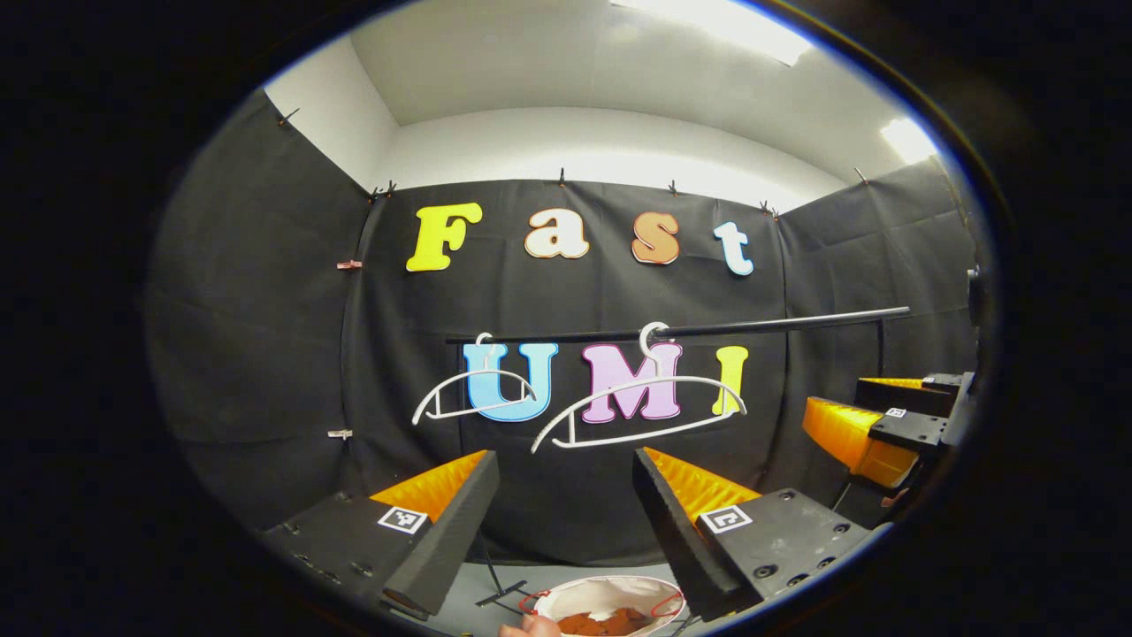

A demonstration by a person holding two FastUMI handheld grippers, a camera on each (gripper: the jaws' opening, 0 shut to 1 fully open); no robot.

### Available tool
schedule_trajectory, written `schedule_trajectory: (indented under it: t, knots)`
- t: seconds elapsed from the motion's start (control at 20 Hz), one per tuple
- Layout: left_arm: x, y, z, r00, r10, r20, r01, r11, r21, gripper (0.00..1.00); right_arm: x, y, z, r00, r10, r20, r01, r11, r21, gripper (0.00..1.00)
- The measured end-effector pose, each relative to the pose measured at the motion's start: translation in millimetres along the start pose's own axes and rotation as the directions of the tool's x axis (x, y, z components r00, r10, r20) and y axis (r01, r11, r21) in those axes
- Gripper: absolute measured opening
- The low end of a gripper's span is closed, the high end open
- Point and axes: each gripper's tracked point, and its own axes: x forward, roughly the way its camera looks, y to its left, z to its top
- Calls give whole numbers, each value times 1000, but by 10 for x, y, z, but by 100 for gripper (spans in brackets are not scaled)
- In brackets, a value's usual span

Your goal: Grasp the clothes on the hanger with both hands and then place them into the laundry hamper below.

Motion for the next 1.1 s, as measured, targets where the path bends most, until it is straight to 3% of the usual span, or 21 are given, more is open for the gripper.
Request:
schedule_trajectory:
  t: [0.1, 0.25, 0.4, 0.55, 1.1]
  knots:
    - [-81, 7, 46, 999, 35, 20, -35, 999, 9, 98, -38, -24, 11, 1000, 21, 0, -21, 1000, 12, 98]
    - [-147, -15, 11, 998, 61, 20, -61, 998, 28, 94, -33, -124, 10, 1000, 25, 3, -25, 1000, 0, 98]
    - [-153, -42, 43, 998, 64, 15, -64, 997, 31, 96, -13, -124, -24, 999, 35, -11, -35, 999, 14, 94]
    - [-133, -61, 23, 998, 59, 6, -59, 998, 29, 96, 11, -143, -49, 999, 39, -16, -39, 999, 24, 100]
    - [-2, -85, 26, 999, 54, -4, -54, 998, 27, 96, 115, -180, -53, 999, 46, -22, -46, 999, 16, 98]
